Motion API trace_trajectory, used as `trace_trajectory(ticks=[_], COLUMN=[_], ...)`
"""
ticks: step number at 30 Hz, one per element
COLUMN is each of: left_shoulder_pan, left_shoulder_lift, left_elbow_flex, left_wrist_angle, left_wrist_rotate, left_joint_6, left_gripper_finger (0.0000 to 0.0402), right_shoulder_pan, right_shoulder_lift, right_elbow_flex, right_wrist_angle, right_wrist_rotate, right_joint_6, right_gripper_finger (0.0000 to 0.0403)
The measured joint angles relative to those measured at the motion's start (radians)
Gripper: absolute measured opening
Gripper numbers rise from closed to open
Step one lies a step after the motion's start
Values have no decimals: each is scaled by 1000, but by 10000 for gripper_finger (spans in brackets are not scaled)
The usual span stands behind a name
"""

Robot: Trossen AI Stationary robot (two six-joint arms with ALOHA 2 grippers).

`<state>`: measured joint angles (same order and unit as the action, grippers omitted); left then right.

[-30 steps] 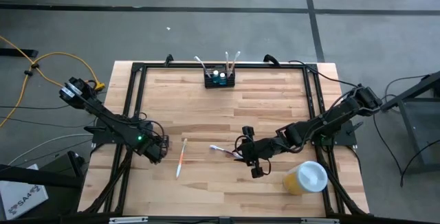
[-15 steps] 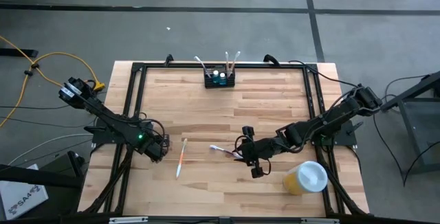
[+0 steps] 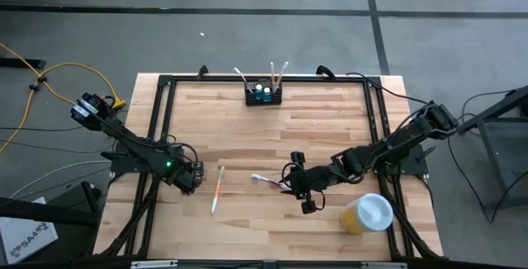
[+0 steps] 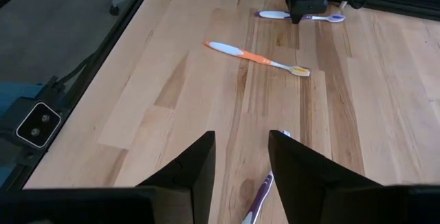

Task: Pick & Place toothbrushing station
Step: Put the left purple toothbrush into the wire organizer

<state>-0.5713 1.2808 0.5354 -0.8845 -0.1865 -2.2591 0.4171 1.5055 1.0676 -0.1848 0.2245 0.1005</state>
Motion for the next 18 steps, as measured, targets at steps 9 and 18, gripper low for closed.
trace_trajectory(ticks=[9,18], left_shoulder_pan=[0,0], left_shoulder_lift=[0,0], left_elbow_flex=[-1,-1], left_wrist_angle=[0,-3], left_wrist_rotate=[-3,-5], left_joint_6=[7,7], left_gripper_finger=[51,12], right_shoulder_pan=[0,0], right_shoulder_lift=[0,0], right_elbow_flex=[0,0], right_wrist_angle=[0,0], right_wrist_rotate=[0,0], right_joint_6=[0,0], right_gripper_finger=[128,128])
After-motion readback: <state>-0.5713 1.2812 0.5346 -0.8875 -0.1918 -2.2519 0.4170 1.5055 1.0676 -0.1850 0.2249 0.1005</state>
